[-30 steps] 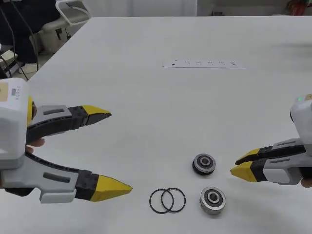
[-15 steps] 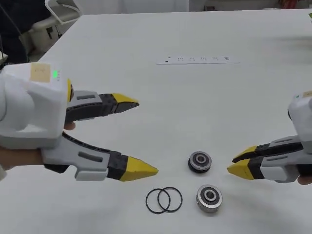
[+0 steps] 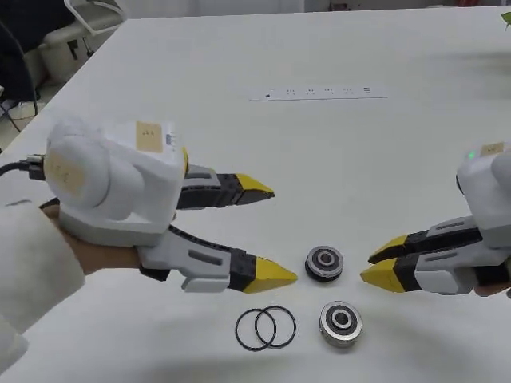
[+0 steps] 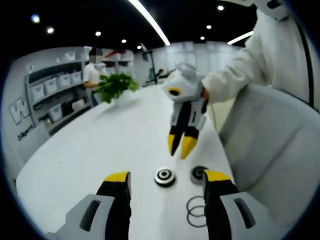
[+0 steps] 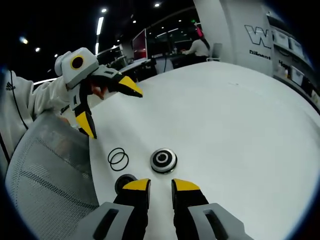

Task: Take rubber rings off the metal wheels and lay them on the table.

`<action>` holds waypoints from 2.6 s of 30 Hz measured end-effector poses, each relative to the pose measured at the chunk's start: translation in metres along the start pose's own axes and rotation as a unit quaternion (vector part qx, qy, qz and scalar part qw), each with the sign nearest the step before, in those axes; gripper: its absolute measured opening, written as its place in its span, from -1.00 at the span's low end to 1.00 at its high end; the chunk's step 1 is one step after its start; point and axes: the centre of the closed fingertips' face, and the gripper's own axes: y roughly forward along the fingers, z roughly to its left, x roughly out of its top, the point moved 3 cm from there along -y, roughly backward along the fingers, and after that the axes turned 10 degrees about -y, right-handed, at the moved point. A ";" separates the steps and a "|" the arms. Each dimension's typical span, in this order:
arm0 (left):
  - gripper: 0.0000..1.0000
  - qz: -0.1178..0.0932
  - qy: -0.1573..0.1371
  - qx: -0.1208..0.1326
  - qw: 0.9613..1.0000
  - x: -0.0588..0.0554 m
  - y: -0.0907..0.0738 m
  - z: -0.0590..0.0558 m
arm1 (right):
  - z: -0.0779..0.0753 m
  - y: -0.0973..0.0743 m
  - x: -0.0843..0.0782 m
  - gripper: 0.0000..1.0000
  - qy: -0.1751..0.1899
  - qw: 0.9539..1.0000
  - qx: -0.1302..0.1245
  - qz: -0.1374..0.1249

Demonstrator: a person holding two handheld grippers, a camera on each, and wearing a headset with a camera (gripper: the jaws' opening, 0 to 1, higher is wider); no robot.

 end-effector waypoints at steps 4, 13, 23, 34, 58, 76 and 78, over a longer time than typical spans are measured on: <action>0.11 0.013 0.000 -0.008 1.000 -0.010 0.011 0.000 | 0.001 0.006 -0.001 -0.70 -0.006 1.000 0.004 0.001; -0.14 0.011 -0.007 -0.014 1.000 -0.013 0.031 0.006 | 0.001 0.021 -0.001 -0.65 -0.021 1.000 0.008 0.005; -0.41 0.020 -0.018 -0.026 0.999 -0.023 0.054 0.011 | -0.006 0.032 -0.003 -0.44 -0.042 0.999 -0.004 -0.002; -0.55 0.023 -0.047 -0.020 0.998 -0.030 0.071 0.016 | -0.008 0.041 -0.001 -0.42 -0.060 0.998 -0.008 -0.010; -0.73 0.040 -0.044 -0.003 0.998 -0.037 0.069 0.014 | -0.008 0.036 -0.002 -0.70 -0.072 0.997 -0.017 -0.015; -0.73 0.044 -0.036 -0.009 0.998 -0.035 0.076 0.013 | -0.008 0.039 0.001 -0.57 -0.097 0.995 -0.016 -0.014; -0.73 0.045 -0.034 -0.011 0.998 -0.035 0.076 0.012 | -0.007 0.039 0.000 -0.59 -0.104 0.994 -0.015 -0.011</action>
